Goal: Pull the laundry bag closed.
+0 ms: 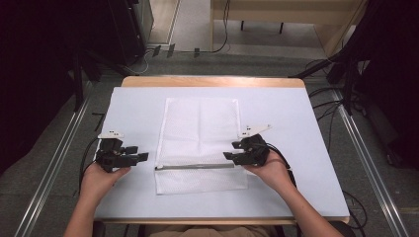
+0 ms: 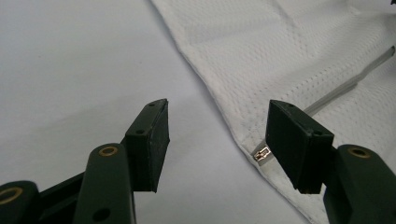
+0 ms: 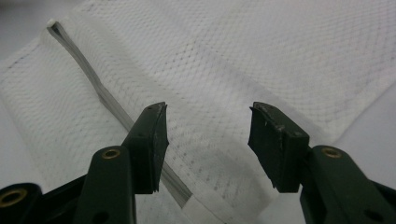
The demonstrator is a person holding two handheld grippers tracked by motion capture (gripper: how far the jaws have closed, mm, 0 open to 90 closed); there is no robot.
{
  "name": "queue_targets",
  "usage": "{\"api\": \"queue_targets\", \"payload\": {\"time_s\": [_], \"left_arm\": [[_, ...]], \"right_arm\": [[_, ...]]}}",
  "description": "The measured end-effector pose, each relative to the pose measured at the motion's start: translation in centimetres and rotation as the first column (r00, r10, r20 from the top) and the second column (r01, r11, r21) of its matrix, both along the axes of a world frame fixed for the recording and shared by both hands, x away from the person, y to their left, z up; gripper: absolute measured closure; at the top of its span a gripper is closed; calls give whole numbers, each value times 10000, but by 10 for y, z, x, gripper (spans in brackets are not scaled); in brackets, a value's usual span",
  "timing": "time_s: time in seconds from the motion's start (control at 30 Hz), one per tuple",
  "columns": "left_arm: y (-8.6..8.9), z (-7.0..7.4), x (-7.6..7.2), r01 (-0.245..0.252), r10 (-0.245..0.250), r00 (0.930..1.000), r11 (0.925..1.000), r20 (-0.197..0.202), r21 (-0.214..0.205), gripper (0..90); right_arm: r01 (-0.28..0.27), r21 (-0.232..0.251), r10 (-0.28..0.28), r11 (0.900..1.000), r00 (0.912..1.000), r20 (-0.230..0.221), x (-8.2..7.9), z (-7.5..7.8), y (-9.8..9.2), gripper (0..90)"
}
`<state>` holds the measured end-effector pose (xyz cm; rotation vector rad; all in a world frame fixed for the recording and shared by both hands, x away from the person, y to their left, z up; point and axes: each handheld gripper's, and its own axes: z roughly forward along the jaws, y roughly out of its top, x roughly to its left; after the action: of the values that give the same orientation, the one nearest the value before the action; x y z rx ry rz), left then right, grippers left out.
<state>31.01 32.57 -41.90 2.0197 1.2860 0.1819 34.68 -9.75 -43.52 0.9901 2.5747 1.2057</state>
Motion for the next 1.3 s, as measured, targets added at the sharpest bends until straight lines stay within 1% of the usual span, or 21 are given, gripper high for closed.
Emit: {"api": "queue_targets", "payload": {"time_s": [0.07, 0.13, 0.2, 0.3, 0.37, 0.43, 0.5, 0.53, 0.6, 0.7, 0.73, 0.8, 0.87, 0.93, 1.03, 1.13, 1.2, 1.27, 1.3], "left_arm": [[-1, -1, 0, 144, -144, 9999, 9999, -44, 46, 402], [-2, -3, 0, 172, -171, 9997, 9998, -186, 52, 401], [0, -3, 0, 137, -138, 9994, 9999, -308, -52, 401], [2, -2, -1, 50, -54, 9995, 9999, -308, -137, 401], [3, -2, -2, 37, -43, 9994, 9998, -330, -183, 402], [4, -1, -2, -17, 9, 9995, 9997, -326, -233, 402], [4, -1, -2, 3, -9, 9996, 9997, -283, -236, 403], [4, -1, -2, 13, -21, 9996, 9996, -282, -273, 403], [3, -1, -2, 33, -40, 9996, 9997, -296, -245, 403], [2, -1, -2, 103, -110, 9995, 9996, -306, -250, 403], [3, -1, -3, 119, -126, 9995, 9996, -289, -248, 403], [4, -1, -3, 106, -113, 9996, 9996, -256, -243, 403], [4, -1, -2, 118, -124, 9996, 9996, -236, -253, 403], [5, -2, -1, 79, -87, 9996, 9995, -264, -291, 406], [5, -2, 0, 73, -81, 9997, 9994, -245, -329, 405], [6, -1, 0, 114, -122, 9996, 9994, -246, -326, 403], [5, 0, 1, 131, -140, 9996, 9992, -242, -381, 401], [5, 1, 1, 179, -188, 9996, 9992, -229, -370, 400], [5, 1, 2, 200, -209, 9995, 9991, -241, -378, 397]], "right_arm": [[7, 12, -7, 10000, 10000, -16, 0, 0, 1, 485], [-78, 29, 78, 10000, 10000, -12, -1, 1, 4, 486], [-134, -23, 134, 9999, 9999, -44, -1, 2, 7, 491], [-334, -144, 333, 9993, 9994, -57, 0, 3, 13, 494], [-370, -159, 367, 9992, 9992, -184, -1, 5, 17, 495], [-531, -240, 527, 9983, 9985, -161, 0, 7, 21, 497], [-587, -223, 583, 9980, 9981, -194, 0, 8, 23, 499], [-613, -139, 610, 9980, 9979, -206, -1, 9, 26, 505], [-677, -157, 674, 9976, 9975, -206, -1, 10, 28, 507], [-767, -192, 764, 9969, 9970, -148, -1, 12, 36, 515], [-887, -161, 885, 9959, 9960, -117, -1, 15, 42, 518], [-912, -167, 910, 9957, 9958, -120, -1, 16, 44, 521], [-1055, -135, 1054, 9943, 9944, -57, 0, 18, 50, 524], [-1186, -143, 1185, 9928, 9929, -69, 0, 21, 60, 529], [-1292, -129, 1292, 9915, 9916, -37, 0, 21, 65, 532], [-1518, -207, 1514, 9882, 9883, -193, 0, 19, 75, 538], [-1537, -259, 1532, 9878, 9880, -189, 1, 18, 76, 539], [-1559, -219, 1552, 9875, 9874, -307, 1, 17, 81, 542], [-1617, -194, 1611, 9867, 9865, -296, 1, 16, 84, 543]]}}
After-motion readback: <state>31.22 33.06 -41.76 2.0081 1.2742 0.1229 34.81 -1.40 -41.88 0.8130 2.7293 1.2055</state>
